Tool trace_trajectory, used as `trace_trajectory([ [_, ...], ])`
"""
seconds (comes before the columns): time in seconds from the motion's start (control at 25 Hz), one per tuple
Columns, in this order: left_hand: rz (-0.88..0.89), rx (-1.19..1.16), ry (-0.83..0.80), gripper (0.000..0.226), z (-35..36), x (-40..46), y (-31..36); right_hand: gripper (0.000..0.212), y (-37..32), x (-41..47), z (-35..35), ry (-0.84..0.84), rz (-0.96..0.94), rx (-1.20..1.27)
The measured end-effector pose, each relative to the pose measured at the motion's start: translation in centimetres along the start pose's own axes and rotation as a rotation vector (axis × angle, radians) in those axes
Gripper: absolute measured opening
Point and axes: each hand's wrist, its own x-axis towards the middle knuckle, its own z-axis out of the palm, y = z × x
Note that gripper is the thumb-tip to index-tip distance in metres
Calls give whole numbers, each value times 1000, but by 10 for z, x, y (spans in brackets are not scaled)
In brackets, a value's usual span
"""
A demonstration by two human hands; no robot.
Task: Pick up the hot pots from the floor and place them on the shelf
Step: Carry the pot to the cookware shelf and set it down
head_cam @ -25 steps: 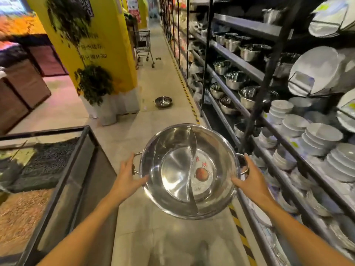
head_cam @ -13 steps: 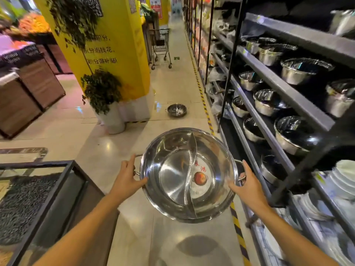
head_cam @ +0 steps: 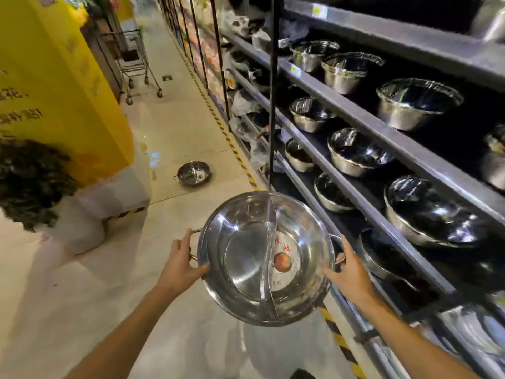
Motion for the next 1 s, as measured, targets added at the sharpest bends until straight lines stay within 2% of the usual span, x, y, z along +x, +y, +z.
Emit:
trace_trajectory([
  [0.32, 119, 58, -165, 110, 43, 221, 17, 113, 23, 147, 21, 91, 175, 44],
  [0.48, 142, 80, -265, 109, 59, 314, 15, 112, 23, 197, 36, 138, 252, 43],
  [0.68, 253, 80, -369, 107, 84, 418, 12, 112, 7, 239, 52, 210, 382, 12],
  [0.8, 327, 86, -452, 106, 117, 485, -6, 102, 14, 265, 82, 286, 416, -36],
  [0.92, 386, 86, -494, 109, 165, 530, -39, 86, 41, 287, 129, 346, 399, 57],
  [1.0, 399, 98, -523, 109, 205, 556, -71, 91, 77, 298, 168, 360, 399, 27],
])
